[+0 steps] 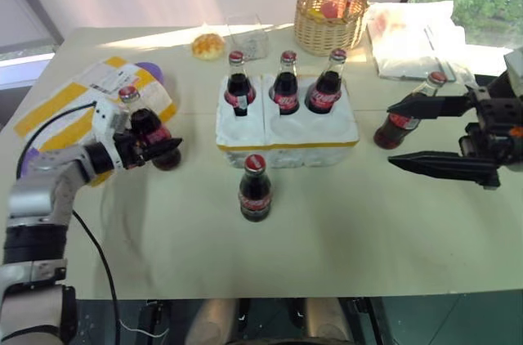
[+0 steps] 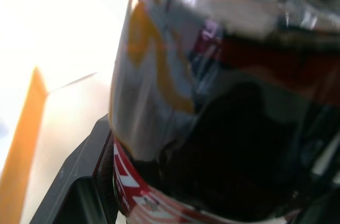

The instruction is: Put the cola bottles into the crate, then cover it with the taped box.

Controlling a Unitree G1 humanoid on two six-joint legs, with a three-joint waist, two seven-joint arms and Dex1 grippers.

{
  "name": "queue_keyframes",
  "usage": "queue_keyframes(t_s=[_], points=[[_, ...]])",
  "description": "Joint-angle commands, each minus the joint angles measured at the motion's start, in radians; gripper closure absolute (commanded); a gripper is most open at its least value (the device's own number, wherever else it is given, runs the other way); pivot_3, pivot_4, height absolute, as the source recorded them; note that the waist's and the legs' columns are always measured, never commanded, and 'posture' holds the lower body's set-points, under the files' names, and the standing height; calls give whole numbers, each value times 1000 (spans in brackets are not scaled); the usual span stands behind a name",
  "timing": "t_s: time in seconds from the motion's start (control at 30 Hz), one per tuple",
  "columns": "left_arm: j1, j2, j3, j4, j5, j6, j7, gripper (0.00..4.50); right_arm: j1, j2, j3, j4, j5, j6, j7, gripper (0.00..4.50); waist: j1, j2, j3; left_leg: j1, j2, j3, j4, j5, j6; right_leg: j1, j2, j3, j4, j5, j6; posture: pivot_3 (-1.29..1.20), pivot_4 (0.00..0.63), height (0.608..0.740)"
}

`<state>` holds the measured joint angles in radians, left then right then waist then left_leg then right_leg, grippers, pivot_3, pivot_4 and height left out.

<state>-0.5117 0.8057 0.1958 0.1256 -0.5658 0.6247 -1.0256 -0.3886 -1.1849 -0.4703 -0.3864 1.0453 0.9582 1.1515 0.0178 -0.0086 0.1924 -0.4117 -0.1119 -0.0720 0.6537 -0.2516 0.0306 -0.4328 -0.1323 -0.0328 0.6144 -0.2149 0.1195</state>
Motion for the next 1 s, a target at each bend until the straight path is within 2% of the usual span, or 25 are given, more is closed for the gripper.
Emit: queue_keyframes(t_s=[0.03, 0.27, 0.53, 0.73, 1.0], points=[[-131, 39, 43, -86, -96, 62, -47, 1645, 5, 7, -4, -9, 3, -18, -10, 0, 2, 0, 0, 0, 0, 0, 0, 0, 0, 0, 0, 0, 0, 0, 1, 0, 150, 740], [-347, -32, -62, -34, -111, 111, -113, 1645, 44, 32, 2, -40, -27, -53, -36, 0, -4, 0, 0, 0, -2, 0, 1, 0, 1, 1, 0, 0, 0, 1, 2, 0, 150, 740], [-488, -204, -222, 156, 29, -42, -178, 1645, 109, 59, -35, -91, -9, -52, -96, 0, -5, -1, 1, 0, -2, 0, 2, 0, 1, 2, 0, 0, 1, 2, 3, 0, 150, 740], [-518, -286, -296, 304, 156, -207, -210, 1645, 160, 81, -70, -126, 8, -44, -150, 0, -4, -2, 1, 0, -2, 0, 4, 0, 1, 2, -1, 0, 1, 2, 3, 0, 150, 740], [-492, -303, -362, 405, 303, -393, -247, 1645, 188, 98, -72, -134, 9, -57, -203, 0, -3, -2, 1, -2, -2, 0, 8, -1, 3, 3, -1, 0, 1, 3, 4, 0, 150, 740]])
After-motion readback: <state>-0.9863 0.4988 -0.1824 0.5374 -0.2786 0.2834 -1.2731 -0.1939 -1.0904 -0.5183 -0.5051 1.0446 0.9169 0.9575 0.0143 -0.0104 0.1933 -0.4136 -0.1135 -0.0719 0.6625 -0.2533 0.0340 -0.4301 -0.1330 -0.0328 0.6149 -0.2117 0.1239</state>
